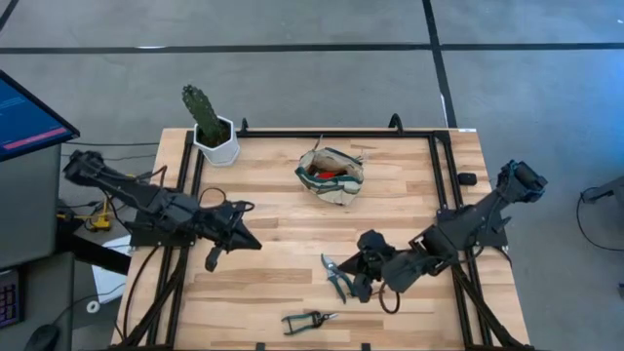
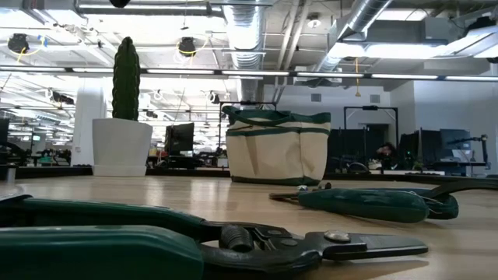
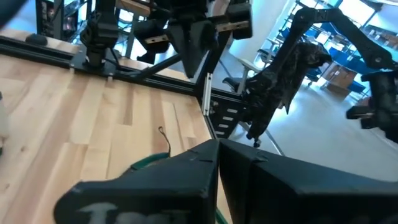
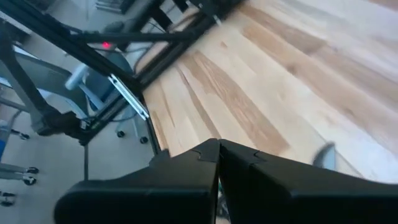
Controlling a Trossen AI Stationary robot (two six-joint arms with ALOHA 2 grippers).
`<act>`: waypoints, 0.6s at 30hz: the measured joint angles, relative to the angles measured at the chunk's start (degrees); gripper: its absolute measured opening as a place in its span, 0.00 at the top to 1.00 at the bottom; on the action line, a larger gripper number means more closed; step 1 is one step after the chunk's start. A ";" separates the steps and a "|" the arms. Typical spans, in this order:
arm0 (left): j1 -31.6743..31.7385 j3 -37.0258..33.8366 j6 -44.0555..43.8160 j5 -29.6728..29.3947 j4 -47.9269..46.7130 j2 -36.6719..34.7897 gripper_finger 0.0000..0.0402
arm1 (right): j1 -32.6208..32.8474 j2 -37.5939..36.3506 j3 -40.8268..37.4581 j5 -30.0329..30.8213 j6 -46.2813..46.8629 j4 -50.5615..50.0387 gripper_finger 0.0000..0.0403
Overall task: Pick & Place Garden tools in Gardening bag
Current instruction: Put the shear scissor into the side pocket of the gardening bag
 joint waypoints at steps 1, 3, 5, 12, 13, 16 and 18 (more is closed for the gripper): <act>-0.53 0.00 -0.59 -0.49 0.00 0.00 1.00 | 0.02 0.00 0.00 -0.02 1.22 -1.72 1.00; -1.57 0.00 -1.37 -1.49 0.00 0.00 1.00 | 0.02 0.00 0.00 -0.10 4.45 -5.40 1.00; -2.59 0.00 -1.77 -2.51 0.02 0.00 1.00 | -0.03 0.00 0.00 -0.08 8.20 -8.10 1.00; -3.84 0.00 -2.63 -3.32 -0.04 0.00 1.00 | -0.03 0.02 1.74 -0.02 11.99 -10.82 1.00; -3.84 0.00 -2.63 -3.66 -0.07 0.00 1.00 | -0.03 0.01 2.46 0.16 12.00 -11.61 1.00; -3.84 0.00 -2.63 -4.76 -0.13 0.00 1.00 | -0.34 -0.02 3.51 2.05 12.01 -16.06 1.00; -3.84 0.00 -2.63 -5.22 -0.15 0.00 1.00 | -0.93 -0.02 3.55 2.20 13.03 -18.25 1.00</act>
